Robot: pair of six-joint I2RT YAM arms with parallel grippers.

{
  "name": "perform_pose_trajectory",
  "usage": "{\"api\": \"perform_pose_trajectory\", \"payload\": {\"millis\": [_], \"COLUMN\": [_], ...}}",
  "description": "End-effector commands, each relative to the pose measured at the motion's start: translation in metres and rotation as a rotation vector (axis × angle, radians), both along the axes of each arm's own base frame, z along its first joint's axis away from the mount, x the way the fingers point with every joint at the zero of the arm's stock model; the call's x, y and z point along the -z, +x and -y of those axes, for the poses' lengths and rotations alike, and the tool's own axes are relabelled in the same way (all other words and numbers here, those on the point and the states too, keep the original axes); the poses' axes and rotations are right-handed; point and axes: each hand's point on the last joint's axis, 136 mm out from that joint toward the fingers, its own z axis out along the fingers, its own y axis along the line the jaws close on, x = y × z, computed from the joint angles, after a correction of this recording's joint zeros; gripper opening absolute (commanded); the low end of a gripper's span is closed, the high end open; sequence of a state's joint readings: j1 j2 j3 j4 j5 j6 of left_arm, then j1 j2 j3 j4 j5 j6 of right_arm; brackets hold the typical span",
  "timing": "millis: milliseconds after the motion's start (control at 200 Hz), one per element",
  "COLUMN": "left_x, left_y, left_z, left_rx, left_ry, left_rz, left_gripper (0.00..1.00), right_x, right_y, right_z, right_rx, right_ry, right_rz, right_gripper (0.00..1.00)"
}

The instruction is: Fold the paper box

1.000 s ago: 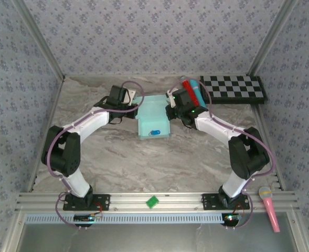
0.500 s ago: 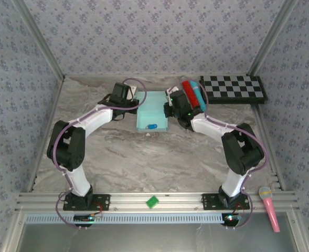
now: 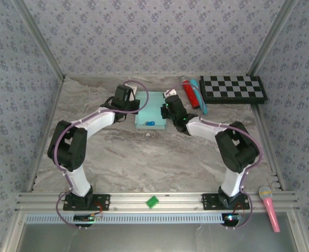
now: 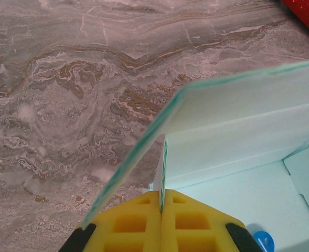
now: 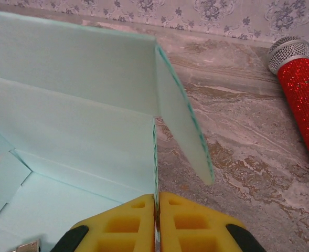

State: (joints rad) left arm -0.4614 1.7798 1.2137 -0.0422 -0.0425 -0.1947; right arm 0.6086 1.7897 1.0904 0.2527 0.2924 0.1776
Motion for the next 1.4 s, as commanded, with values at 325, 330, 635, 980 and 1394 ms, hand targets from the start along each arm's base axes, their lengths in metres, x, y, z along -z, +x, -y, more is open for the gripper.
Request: {"api": "perform_pose_trajectory", "payload": {"millis": [325,330,635,980,1394], "left_x": [-0.011,-0.011,-0.009,0.003,0.015], "left_y": [-0.004,-0.004,-0.009,-0.021,-0.035], "left_z": [-0.005,-0.004,-0.007,-0.007,-0.006], "left_rx": [-0.068,-0.068,-0.092,-0.091,-0.107], "left_ry": [-0.008,-0.007,0.0,0.002,-0.019], "left_rz": [0.058,0.059,0.078,0.066,0.047], "left_gripper": [0.03,0.02,0.04,0.07,0.12], "right_x": [0.01,0.01,0.013,0.022,0.029], "right_y": [-0.002,-0.002,-0.007,-0.015,-0.023], "right_z": [-0.001,-0.001,0.0,-0.004,-0.009], "right_rx": [0.061,0.062,0.083,0.085,0.103], "right_ry": [-0.003,-0.003,0.01,0.003,0.003], "right_rz": [0.012,0.013,0.03,0.029,0.032], "right_gripper": [0.1,0.1,0.1,0.12,0.15]}}
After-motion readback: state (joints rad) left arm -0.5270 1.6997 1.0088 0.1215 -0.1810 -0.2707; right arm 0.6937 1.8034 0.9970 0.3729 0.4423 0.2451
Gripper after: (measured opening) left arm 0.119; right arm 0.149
